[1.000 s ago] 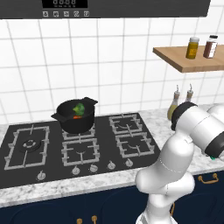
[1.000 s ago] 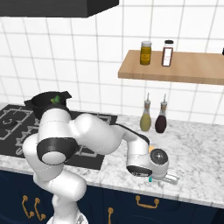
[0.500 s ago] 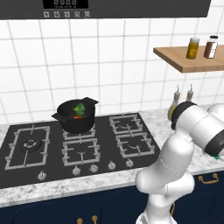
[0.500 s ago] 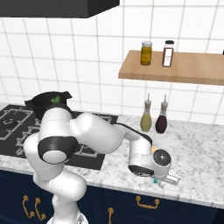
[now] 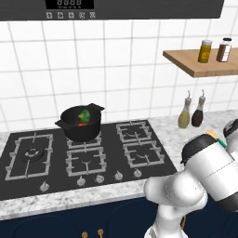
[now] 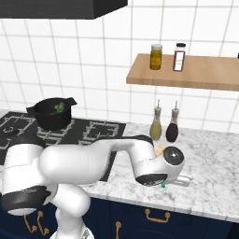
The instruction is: Put the squash and broccoli in the pot. Retrieve the spatula and lightly stir the vegetables in the pot.
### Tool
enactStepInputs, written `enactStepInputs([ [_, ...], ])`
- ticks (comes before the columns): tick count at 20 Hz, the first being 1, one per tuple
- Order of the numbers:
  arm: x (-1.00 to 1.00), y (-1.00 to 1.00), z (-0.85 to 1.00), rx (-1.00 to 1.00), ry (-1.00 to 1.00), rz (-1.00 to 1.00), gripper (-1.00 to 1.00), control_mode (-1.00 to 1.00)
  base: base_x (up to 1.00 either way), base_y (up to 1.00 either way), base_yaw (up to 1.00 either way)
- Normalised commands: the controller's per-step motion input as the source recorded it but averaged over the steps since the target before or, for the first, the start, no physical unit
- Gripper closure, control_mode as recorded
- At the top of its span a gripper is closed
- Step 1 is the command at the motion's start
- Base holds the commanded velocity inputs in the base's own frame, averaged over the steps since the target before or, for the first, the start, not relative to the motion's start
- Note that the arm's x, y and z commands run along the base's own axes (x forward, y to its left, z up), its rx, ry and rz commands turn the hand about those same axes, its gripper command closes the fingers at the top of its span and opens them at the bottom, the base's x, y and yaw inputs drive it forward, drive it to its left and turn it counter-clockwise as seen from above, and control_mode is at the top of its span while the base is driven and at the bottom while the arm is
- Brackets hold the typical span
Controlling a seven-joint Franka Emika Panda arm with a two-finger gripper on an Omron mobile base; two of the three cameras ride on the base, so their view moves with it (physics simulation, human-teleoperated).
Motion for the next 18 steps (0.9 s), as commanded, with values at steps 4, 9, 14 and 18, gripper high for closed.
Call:
enactStepInputs([
  [4, 0.0, 0.62, 1.0, -0.15, 0.17, 0.27, 1.0, -1.0, 0.0, 0.0, 0.0],
  [9, 0.0, 0.68, 1.0, -0.26, 0.16, 0.36, 1.0, -1.0, 0.0, 0.0, 0.0],
  [14, 0.0, 0.7, 0.9, -0.29, 0.23, 0.43, 1.0, -1.0, 0.0, 0.0, 0.0],
  [18, 0.0, 0.62, 0.62, -0.32, 0.19, 0.49, 1.0, -1.0, 0.0, 0.0, 0.0],
])
